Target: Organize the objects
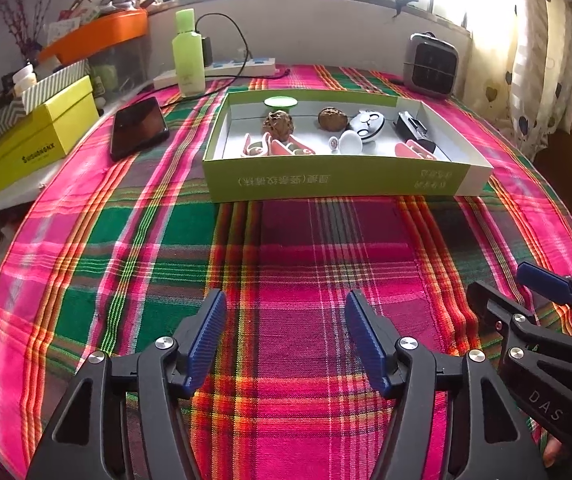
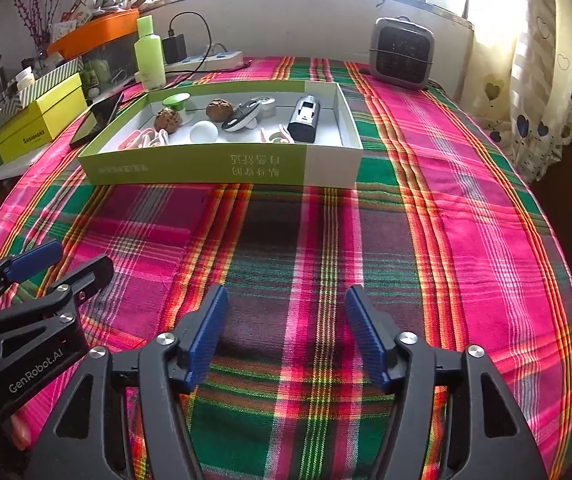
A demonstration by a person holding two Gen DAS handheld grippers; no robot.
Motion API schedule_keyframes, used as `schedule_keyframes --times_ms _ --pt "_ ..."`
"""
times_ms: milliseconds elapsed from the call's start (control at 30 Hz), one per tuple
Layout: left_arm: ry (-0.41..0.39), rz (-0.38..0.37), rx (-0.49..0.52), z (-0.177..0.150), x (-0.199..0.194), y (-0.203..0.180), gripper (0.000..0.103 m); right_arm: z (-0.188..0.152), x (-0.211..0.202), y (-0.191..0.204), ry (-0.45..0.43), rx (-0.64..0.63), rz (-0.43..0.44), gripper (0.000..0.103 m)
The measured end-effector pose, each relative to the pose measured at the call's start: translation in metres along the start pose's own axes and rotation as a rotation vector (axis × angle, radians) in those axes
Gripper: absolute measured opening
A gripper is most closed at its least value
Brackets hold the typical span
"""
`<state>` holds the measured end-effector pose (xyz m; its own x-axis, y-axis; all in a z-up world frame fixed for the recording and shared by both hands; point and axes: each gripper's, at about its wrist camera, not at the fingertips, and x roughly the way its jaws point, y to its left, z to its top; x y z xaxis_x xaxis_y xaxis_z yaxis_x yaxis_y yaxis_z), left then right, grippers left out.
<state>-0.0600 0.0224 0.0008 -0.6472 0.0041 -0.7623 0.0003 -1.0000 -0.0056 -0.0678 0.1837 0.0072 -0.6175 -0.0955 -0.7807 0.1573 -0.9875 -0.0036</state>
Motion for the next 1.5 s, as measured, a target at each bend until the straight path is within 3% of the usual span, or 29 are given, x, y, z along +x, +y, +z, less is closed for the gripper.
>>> schedule_keyframes --times_ms 1500 --pt "-0.011 -0.003 -0.014 -0.0032 -0.0022 0.0001 0.065 -0.0027 -0.0022 -0.0003 -0.008 0.015 -0.015 0.067"
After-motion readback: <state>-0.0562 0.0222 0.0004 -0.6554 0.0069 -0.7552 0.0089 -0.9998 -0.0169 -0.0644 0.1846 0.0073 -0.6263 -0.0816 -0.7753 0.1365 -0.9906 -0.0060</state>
